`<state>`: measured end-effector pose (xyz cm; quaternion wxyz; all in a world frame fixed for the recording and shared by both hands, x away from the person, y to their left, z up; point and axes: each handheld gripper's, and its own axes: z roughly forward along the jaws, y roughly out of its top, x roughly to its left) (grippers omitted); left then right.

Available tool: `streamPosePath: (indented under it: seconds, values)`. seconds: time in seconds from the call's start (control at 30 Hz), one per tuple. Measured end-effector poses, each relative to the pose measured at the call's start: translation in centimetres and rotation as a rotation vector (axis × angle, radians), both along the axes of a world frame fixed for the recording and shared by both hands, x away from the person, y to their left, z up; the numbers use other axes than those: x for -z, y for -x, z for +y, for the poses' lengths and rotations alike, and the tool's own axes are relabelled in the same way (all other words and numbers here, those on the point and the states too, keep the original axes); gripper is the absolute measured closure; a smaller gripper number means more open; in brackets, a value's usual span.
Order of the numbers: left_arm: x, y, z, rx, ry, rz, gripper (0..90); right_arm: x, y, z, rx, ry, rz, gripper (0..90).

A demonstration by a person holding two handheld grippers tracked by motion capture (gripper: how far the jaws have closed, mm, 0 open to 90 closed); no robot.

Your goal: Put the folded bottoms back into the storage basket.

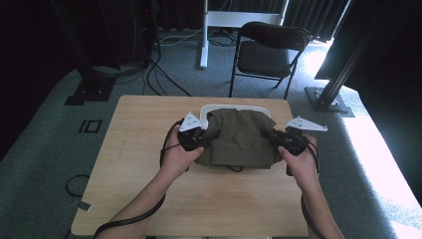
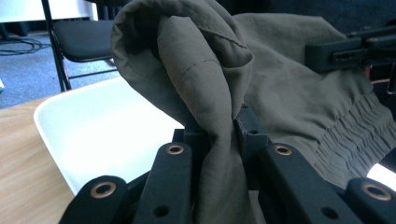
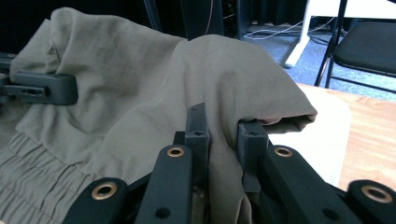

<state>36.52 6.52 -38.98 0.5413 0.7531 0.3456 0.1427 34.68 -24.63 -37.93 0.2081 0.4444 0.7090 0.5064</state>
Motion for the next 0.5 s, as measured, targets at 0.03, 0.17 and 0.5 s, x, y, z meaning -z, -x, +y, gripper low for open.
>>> streamPosePath:
  seconds: [0.03,0.17,0.5]
  values:
    - [-0.1,-0.2,0.0,-0.004,0.009,0.003,80.2,-0.2,-0.3,0.0,0.003,0.000,-0.001,78.5]
    - [-0.3,-1.1,-0.3,-0.009,-0.001,-0.008,80.1,-0.6,-1.4,-0.1,0.023,0.001,-0.002,78.5]
    - [-0.7,-3.7,-0.9,-0.037,0.004,0.010,80.2,-1.0,-4.6,-0.1,0.057,0.017,0.031,78.5]
